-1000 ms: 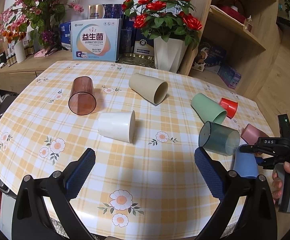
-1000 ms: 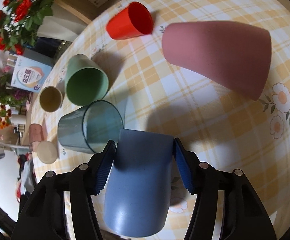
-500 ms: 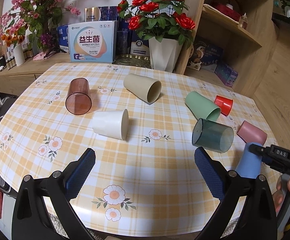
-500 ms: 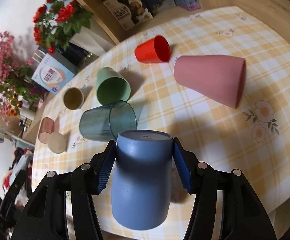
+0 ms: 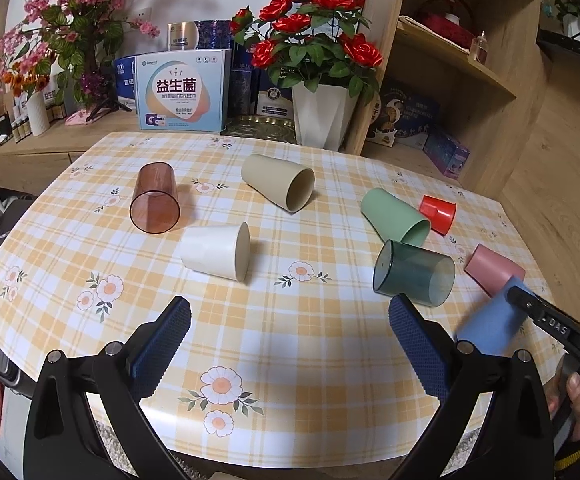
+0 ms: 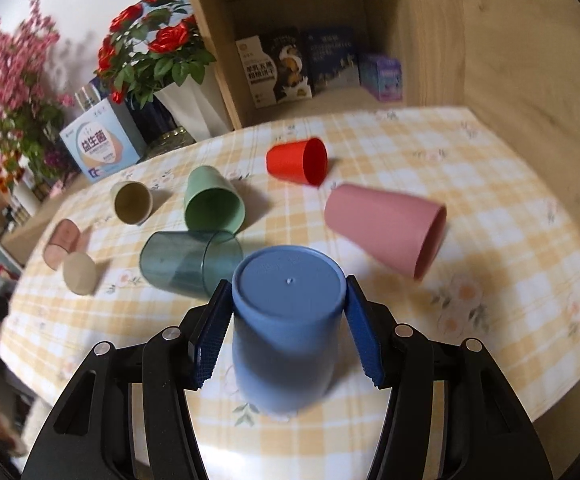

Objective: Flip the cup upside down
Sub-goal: 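Rotate the blue cup with the right gripper so its base faces up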

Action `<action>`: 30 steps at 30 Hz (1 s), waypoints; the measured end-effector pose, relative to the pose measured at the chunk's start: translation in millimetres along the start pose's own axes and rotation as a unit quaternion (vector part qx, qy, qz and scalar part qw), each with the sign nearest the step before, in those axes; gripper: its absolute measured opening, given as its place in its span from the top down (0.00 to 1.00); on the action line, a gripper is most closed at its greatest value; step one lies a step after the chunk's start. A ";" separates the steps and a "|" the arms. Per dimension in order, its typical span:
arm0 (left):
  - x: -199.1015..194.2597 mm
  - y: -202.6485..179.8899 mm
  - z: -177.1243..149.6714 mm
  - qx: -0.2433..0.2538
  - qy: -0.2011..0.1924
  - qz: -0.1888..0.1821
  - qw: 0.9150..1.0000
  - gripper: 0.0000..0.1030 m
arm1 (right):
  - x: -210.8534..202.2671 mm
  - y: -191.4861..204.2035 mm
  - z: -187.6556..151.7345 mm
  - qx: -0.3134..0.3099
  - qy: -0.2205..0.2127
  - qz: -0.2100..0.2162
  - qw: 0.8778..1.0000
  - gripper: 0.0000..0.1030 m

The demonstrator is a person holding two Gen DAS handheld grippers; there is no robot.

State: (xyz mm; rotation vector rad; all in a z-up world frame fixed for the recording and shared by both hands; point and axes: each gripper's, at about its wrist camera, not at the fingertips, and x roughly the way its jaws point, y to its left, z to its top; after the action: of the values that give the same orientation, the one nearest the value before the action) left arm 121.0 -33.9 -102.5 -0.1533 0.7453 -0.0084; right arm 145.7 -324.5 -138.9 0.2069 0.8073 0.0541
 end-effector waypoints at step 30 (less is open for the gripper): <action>-0.3 5.8 1.1 0.002 0.003 0.000 1.000 0.06 | 13.7 33.9 8.3 -0.086 0.047 -0.065 0.993 0.47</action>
State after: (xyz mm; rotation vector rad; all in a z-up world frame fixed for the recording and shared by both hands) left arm 121.3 -28.0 -102.3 -0.1499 0.7508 -0.0101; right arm 162.3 -291.0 -136.1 -0.0114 0.9032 0.0112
